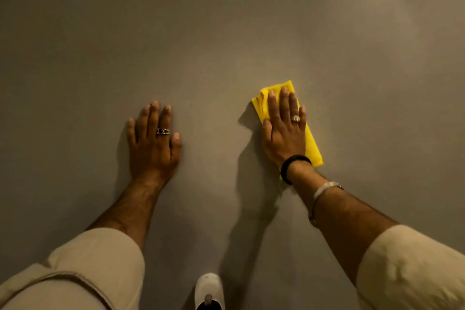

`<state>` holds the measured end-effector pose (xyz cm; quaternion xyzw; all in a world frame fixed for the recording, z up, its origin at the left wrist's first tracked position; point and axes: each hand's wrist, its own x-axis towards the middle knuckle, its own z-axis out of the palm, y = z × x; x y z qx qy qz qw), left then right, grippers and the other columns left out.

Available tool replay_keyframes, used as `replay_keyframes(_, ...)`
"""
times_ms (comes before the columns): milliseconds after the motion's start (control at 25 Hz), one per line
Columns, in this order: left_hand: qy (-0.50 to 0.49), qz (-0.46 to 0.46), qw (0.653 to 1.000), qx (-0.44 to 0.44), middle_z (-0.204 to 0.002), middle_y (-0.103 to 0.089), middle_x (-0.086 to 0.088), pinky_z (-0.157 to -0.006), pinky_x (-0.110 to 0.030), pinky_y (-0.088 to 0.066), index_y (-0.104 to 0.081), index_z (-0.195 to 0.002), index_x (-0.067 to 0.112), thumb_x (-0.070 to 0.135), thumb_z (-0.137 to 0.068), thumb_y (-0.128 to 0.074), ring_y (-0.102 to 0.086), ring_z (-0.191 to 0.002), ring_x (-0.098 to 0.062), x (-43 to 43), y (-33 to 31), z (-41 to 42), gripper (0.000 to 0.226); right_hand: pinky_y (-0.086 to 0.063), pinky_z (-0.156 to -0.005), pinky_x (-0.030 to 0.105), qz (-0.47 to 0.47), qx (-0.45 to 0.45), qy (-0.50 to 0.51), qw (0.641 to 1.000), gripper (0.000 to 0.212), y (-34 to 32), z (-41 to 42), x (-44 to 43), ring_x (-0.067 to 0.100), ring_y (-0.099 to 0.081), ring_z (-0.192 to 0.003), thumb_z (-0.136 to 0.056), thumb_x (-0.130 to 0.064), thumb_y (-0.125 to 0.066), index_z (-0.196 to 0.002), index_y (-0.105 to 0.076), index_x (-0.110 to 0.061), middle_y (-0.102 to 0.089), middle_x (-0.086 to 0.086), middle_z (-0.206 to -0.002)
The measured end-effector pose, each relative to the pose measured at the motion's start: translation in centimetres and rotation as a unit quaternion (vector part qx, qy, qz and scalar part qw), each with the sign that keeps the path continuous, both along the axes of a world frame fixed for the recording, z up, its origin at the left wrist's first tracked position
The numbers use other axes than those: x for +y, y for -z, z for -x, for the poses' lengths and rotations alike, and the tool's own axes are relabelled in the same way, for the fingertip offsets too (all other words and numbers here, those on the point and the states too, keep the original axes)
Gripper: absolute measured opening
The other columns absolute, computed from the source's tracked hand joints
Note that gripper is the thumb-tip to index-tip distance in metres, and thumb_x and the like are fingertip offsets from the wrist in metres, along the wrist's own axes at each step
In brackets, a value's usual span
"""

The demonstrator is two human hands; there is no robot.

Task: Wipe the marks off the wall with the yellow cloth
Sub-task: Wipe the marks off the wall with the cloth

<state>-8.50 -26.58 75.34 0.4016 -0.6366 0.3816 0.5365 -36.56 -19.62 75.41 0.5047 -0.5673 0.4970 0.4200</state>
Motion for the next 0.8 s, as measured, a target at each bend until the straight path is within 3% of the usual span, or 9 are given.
replay_keyframes(160, -0.004, 0.004, 1.0, -0.001, -0.159, -0.025, -0.011, -0.118, -0.053, -0.012, -0.025, -0.151, 0.019, 0.038, -0.093, -0.03, -0.02, -0.146, -0.026, -0.1, -0.2, -0.3, 0.061, -0.004, -0.117, 0.046, 0.02, 0.018, -0.017, 0.999, 0.063, -3.0, -3.8, -1.0, 0.029, -0.008, -0.146, -0.092, -0.042, -0.023, -0.149, -0.02, -0.017, -0.015, 0.014, -0.158)
replay_keyframes(320, -0.006, 0.017, 1.0, -0.003, -0.157, -0.028, -0.011, -0.117, -0.052, -0.012, -0.028, -0.15, 0.019, 0.038, -0.094, -0.031, -0.022, -0.146, -0.025, -0.2, 0.1, -0.4, 0.059, -0.015, -0.115, 0.05, -0.033, 0.194, -0.072, 0.978, 0.062, 3.0, -8.7, -1.3, 0.03, -0.014, -0.145, -0.09, -0.041, -0.033, -0.147, -0.029, -0.016, -0.024, 0.012, -0.156)
replay_keyframes(440, 0.067, 0.046, 0.997, 0.014, -0.147, -0.043, -0.011, -0.113, -0.047, -0.016, -0.045, -0.139, 0.017, 0.032, -0.094, -0.036, -0.034, -0.137, -0.025, 0.6, -0.4, -0.1, 0.049, -0.01, -0.118, 0.044, -0.093, 0.234, -0.106, 0.962, 0.061, 6.7, -9.0, -1.0, 0.026, -0.01, -0.146, -0.089, -0.039, -0.032, -0.147, -0.029, -0.02, -0.022, 0.009, -0.157)
replay_keyframes(560, 0.106, 0.106, 0.976, -0.159, -0.117, -0.057, -0.005, -0.094, -0.044, -0.031, -0.059, -0.114, 0.019, 0.029, -0.087, -0.044, -0.054, -0.107, -0.029, 2.3, 0.8, 1.2, 0.033, -0.003, -0.117, 0.039, -0.142, 0.267, -0.113, 0.947, 0.064, 5.7, -7.8, 0.1, 0.025, -0.01, -0.145, -0.084, -0.037, -0.035, -0.146, -0.031, -0.02, -0.024, 0.008, -0.156)
replay_keyframes(640, 0.076, 0.103, 0.959, -0.254, -0.106, -0.065, -0.005, -0.087, -0.043, -0.034, -0.066, -0.106, 0.02, 0.031, -0.086, -0.047, -0.058, -0.097, -0.029, 2.9, 2.2, 1.2, 0.029, -0.008, -0.116, 0.04, -0.157, 0.251, -0.094, 0.951, 0.061, 5.8, -7.2, 1.3, 0.027, -0.02, -0.143, -0.08, -0.027, -0.047, -0.14, -0.04, -0.016, -0.032, 0.01, -0.153)
replay_keyframes(720, 0.037, 0.101, 0.954, -0.281, -0.104, -0.067, -0.006, -0.084, -0.042, -0.034, -0.071, -0.1, 0.02, 0.034, -0.085, -0.051, -0.052, -0.1, -0.026, 3.5, 2.9, 1.2, 0.028, -0.018, -0.109, 0.042, -0.121, 0.147, -0.066, 0.98, 0.051, 7.5, -5.7, 2.3, 0.032, -0.038, -0.134, -0.079, -0.023, -0.059, -0.129, -0.051, -0.014, -0.048, 0.014, -0.143)
replay_keyframes(800, 0.016, 0.111, 0.949, -0.296, -0.109, -0.065, -0.006, -0.085, -0.042, -0.034, -0.072, -0.09, 0.018, 0.03, -0.082, -0.056, -0.047, -0.105, -0.026, 4.7, 2.7, 2.0, 0.021, -0.023, -0.098, 0.041, -0.099, 0.021, -0.031, 0.994, 0.046, 9.1, -4.1, 3.9, 0.035, -0.051, -0.118, -0.081, -0.034, -0.062, -0.123, -0.052, -0.016, -0.06, 0.012, -0.124)
